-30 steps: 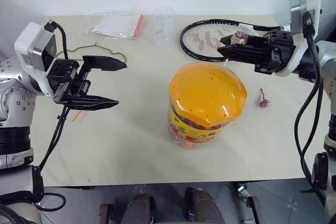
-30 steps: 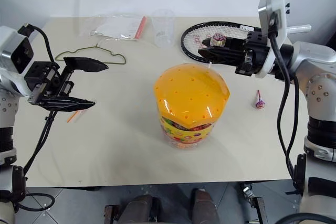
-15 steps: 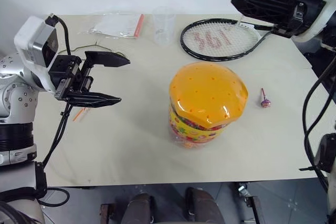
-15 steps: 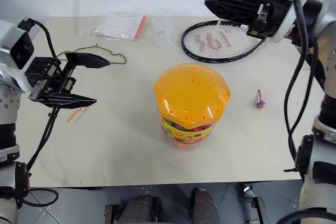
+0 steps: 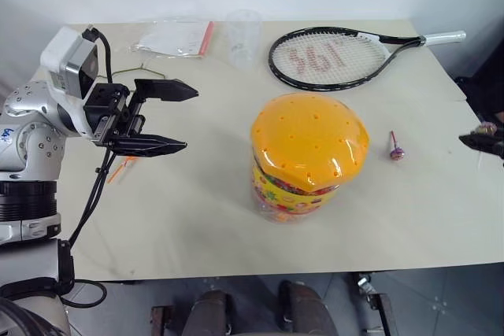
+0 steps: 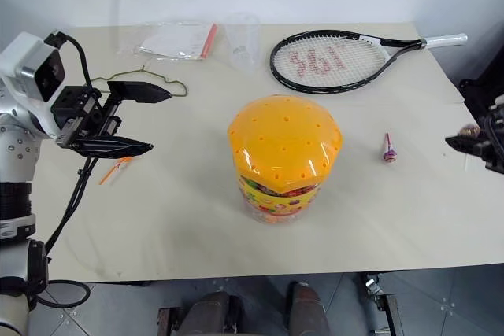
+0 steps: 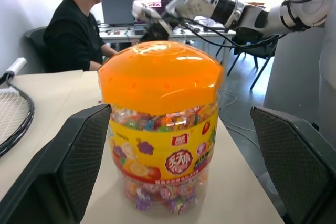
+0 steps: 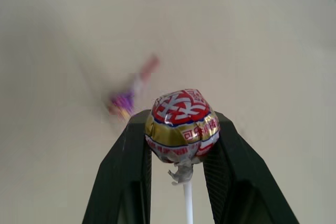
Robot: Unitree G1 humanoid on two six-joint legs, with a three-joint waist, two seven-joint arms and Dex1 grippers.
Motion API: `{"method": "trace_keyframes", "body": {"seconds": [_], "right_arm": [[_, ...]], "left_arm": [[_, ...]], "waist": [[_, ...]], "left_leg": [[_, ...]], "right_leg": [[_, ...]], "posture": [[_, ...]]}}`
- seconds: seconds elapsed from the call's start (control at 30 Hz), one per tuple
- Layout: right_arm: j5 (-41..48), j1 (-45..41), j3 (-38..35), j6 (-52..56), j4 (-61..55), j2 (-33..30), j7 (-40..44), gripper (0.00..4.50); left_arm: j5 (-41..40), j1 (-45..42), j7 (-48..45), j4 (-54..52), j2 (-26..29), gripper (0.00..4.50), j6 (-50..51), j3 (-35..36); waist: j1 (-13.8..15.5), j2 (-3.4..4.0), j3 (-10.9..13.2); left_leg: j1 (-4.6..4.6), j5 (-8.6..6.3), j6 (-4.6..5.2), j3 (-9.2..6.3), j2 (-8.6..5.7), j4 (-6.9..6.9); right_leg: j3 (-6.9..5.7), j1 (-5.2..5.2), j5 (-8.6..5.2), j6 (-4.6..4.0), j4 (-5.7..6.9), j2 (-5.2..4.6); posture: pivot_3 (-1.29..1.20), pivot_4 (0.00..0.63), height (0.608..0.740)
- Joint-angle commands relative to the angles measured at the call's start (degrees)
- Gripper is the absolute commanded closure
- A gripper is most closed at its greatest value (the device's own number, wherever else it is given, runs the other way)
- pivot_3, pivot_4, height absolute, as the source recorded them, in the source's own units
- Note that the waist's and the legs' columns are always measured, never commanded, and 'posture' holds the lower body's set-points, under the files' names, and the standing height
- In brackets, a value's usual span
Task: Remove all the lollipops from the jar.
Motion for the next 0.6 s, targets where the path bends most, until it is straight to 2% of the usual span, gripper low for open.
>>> {"method": "trace_keyframes", "body": {"seconds": [0.03,0.3,0.37,0.47,0.6], "right_arm": [[-3.0,0.3,0.8,-0.8,4.4,1.7,-3.3,3.56],[-5.9,-3.9,3.2,-8.0,16.6,6.6,-3.9,3.56],[-6.4,-4.2,3.7,-9.1,18.2,7.1,-3.7,2.85],[-6.2,-3.9,3.8,-9.8,18.1,7.2,-2.5,2.04],[-3.8,-2.4,0.6,-8.2,13.0,6.2,-0.5,0.67]], "left_arm": [[0.0,-0.3,-2.9,-0.9,0.3,0.0,-0.4,0.5],[-0.3,2.4,-1.4,-3.8,1.3,0.0,0.7,1.4],[-0.1,3.3,-0.6,-4.5,2.1,0.0,1.2,1.8],[-0.1,4.6,0.3,-5.4,2.8,0.0,1.8,2.5],[0.6,6.5,5.4,-4.9,2.4,0.0,1.1,5.3]], "waist": [[0.0,0.0,0.0],[0.0,0.12,0.0],[0.1,0.12,0.1],[0.1,0.12,0.1],[0.0,0.14,0.1]], "left_leg": [[0.05,0.0,0.0,0.04,0.0,0.0],[0.09,0.0,0.0,0.11,0.04,0.0],[0.1,0.0,0.0,0.11,0.06,0.0],[0.1,0.0,0.0,0.1,0.09,0.0],[0.11,0.0,0.0,0.11,0.14,0.0]], "right_leg": [[0.03,0.02,0.0,0.0,0.0,0.01],[0.15,0.02,0.0,0.01,0.03,-0.01],[0.15,0.02,0.01,0.01,0.03,-0.02],[0.16,0.02,0.01,0.01,0.03,-0.01],[0.19,0.02,0.01,0.01,0.04,-0.01]], "posture": [[0.0,0.15,0.74],[0.0,0.15,0.74],[0.0,0.15,0.74],[0.0,0.15,0.74],[0.0,0.15,0.74]]}}
